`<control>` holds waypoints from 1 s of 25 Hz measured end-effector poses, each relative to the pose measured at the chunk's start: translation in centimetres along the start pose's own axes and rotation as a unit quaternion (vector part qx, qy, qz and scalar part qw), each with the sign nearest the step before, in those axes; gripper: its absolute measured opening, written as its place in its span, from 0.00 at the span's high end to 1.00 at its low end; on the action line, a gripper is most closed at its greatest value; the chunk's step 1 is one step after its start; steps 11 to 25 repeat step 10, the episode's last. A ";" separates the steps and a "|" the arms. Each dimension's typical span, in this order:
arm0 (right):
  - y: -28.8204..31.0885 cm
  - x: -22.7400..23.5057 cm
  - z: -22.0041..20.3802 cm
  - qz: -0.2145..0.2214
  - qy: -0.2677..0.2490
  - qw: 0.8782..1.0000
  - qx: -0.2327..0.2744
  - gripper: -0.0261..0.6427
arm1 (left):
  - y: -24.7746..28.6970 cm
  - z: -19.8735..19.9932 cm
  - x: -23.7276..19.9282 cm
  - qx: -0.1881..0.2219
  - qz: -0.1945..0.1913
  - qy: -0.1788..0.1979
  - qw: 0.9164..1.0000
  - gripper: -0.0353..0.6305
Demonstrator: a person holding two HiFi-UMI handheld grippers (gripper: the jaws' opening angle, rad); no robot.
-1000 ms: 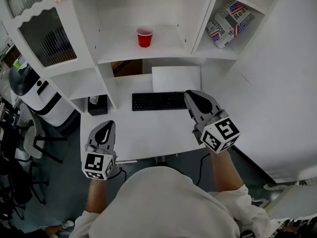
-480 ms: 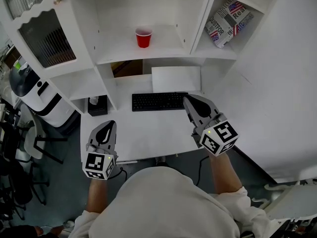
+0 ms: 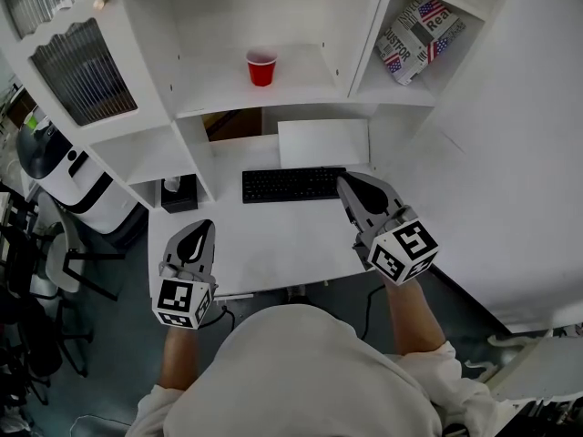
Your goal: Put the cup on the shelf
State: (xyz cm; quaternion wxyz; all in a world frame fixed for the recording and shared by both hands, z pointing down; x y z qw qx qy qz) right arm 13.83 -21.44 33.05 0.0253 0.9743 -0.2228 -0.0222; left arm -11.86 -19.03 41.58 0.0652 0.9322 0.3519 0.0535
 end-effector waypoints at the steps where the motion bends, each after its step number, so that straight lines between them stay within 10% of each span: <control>1: 0.0 0.0 0.0 0.000 0.000 1.000 0.000 0.96 | 0.0 0.0 0.0 0.000 0.000 0.000 1.000 0.94; 25: 0.4 -0.2 -0.1 0.003 -0.002 1.000 -0.003 0.96 | 0.1 0.0 -0.3 -0.002 -0.002 -0.001 1.000 0.94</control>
Point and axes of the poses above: the fingertips, and each gripper's own axes: y forward along the fingers, x to its right, z out of its top, the point moved 2 cm from there along -y, backward along the fingers, and after that the axes turned 10 degrees about -z, right-handed, at the moved point
